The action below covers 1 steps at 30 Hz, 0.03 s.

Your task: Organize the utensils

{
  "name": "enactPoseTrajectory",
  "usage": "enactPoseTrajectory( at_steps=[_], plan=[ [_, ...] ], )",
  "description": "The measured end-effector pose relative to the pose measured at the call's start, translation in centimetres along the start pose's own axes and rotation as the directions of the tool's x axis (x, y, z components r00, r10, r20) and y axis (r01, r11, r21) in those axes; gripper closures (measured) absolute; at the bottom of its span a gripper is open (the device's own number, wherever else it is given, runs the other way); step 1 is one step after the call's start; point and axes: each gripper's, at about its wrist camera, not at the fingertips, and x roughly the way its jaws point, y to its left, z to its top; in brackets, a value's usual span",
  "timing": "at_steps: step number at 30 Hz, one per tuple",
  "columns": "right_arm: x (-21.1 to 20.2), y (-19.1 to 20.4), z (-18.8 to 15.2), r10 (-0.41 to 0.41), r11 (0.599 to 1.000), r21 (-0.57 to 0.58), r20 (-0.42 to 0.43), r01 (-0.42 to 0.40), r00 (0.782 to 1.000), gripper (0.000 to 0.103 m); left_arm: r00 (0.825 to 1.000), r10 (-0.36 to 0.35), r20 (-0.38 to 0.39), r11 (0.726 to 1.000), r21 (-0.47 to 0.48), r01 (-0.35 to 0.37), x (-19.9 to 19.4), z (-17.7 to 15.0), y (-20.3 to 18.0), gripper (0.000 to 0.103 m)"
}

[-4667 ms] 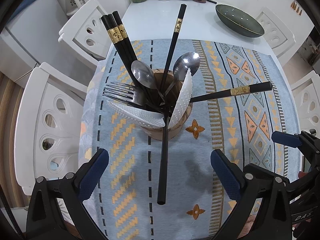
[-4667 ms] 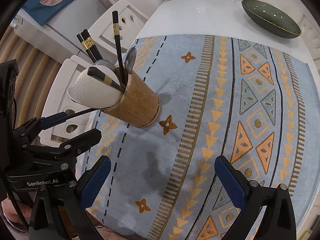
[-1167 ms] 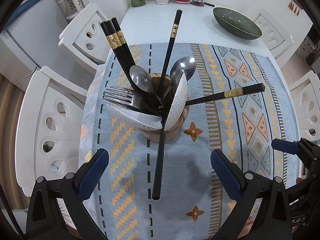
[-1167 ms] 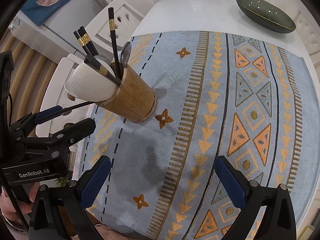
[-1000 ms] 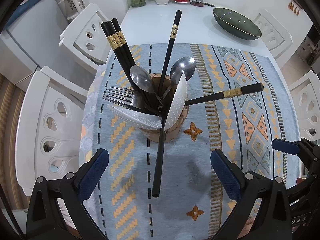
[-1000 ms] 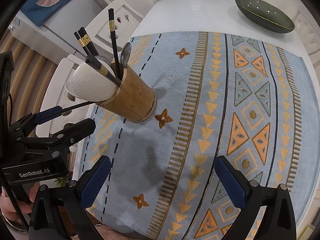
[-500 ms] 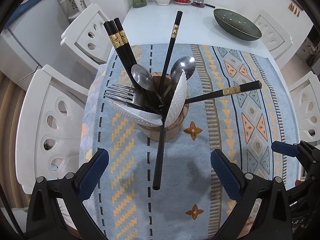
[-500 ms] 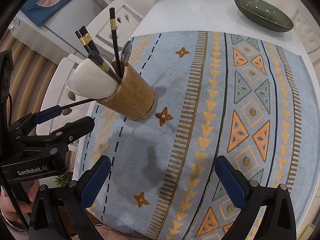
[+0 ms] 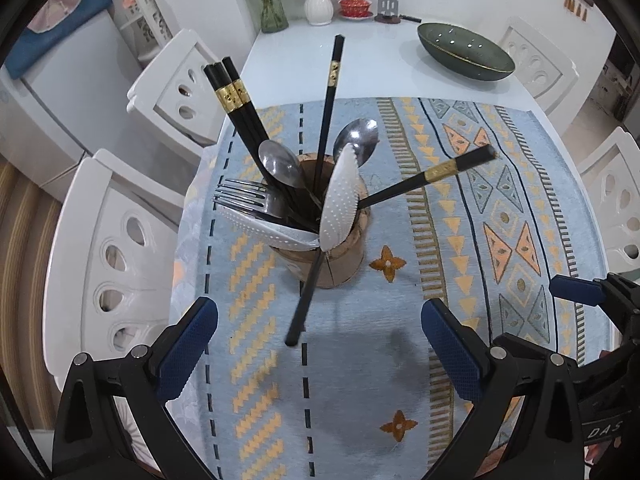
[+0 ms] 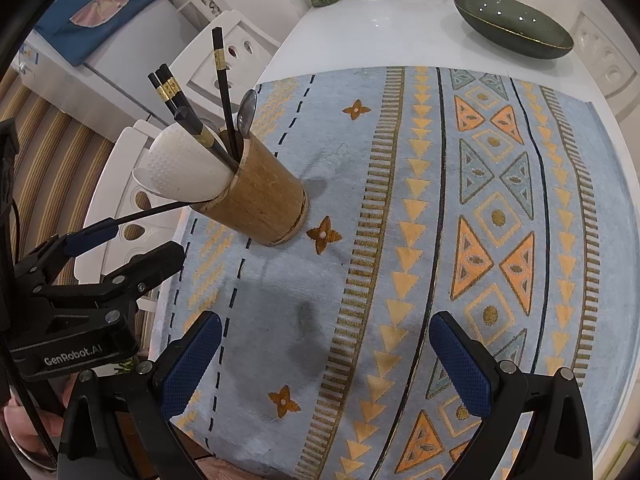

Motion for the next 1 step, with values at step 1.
enactPoseTrajectory(
  at_steps=[1],
  plan=[
    [-0.02, -0.02, -0.13, -0.002, 1.0, -0.004, 0.004, 0.002, 1.0, 0.0, 1.0, -0.001, 0.013, 1.0, 0.006, 0.001, -0.2, -0.17, -0.1, 0.001]
  ],
)
